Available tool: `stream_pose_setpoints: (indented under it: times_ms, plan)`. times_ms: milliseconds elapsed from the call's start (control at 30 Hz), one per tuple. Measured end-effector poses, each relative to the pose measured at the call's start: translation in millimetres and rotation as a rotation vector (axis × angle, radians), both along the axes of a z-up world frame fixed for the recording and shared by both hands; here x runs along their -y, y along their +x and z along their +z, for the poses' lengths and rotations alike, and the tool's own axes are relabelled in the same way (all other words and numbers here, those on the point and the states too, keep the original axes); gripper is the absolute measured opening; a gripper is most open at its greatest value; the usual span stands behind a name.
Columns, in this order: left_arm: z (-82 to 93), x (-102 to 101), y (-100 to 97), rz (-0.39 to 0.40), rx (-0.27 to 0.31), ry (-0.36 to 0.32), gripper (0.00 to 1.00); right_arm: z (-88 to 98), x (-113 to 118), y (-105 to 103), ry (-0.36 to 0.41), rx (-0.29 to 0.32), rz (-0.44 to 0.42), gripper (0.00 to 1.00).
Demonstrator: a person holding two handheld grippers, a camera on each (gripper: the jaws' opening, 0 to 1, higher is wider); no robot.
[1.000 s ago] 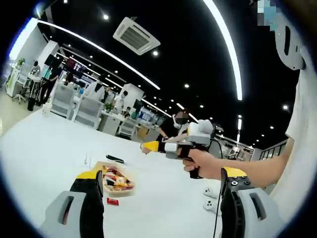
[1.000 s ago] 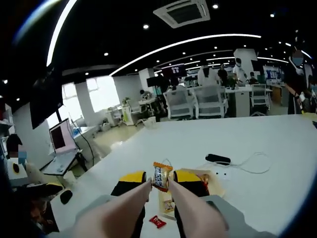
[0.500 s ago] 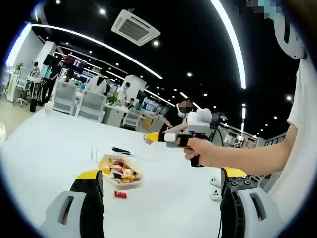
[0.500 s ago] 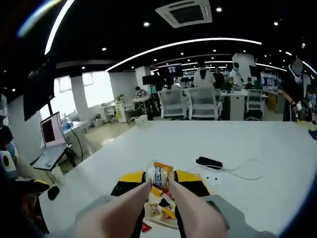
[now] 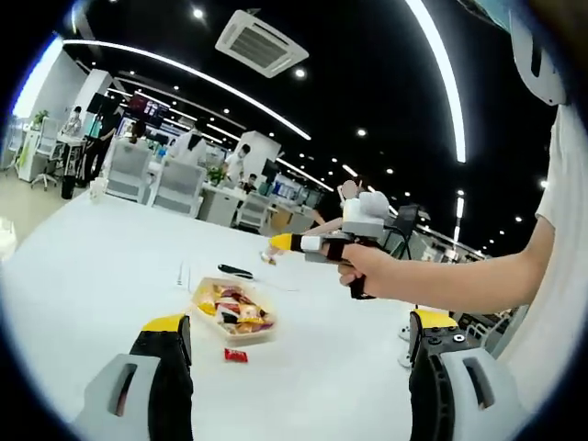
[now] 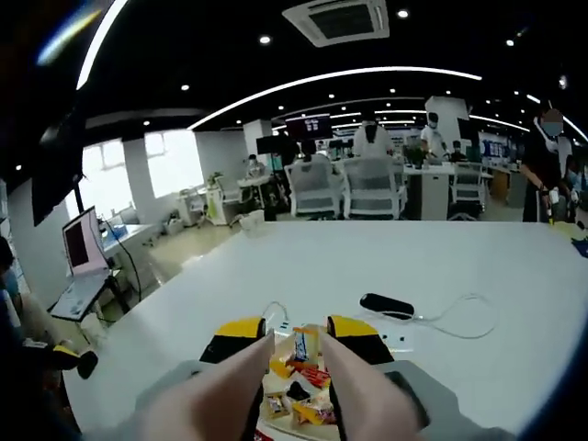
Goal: Place the target food into the container with the food tongs after gripping and lifting it, then release it inside without dropping or visibly crushing the food.
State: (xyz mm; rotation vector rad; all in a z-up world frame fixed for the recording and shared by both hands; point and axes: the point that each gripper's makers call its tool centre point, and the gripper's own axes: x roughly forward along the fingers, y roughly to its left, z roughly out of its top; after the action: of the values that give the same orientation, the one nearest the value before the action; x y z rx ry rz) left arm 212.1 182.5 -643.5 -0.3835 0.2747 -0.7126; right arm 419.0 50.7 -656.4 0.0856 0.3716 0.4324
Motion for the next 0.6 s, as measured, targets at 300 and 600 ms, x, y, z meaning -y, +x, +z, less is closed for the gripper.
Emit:
stream_pose_setpoints:
  times_ms: [300,600]
  plan:
    - [-5.0,-2.0,3.0,0.008,-0.017,-0.003,0.99,-2.6,9.1,-2.8,0.035,-0.021,-0.022,0.28]
    - [-2.8,3.6,0.1,-0.006,-0.011,-0.008,0.99,-4.3,12.2,-14.8,0.038,-0.030,-0.009,0.28]
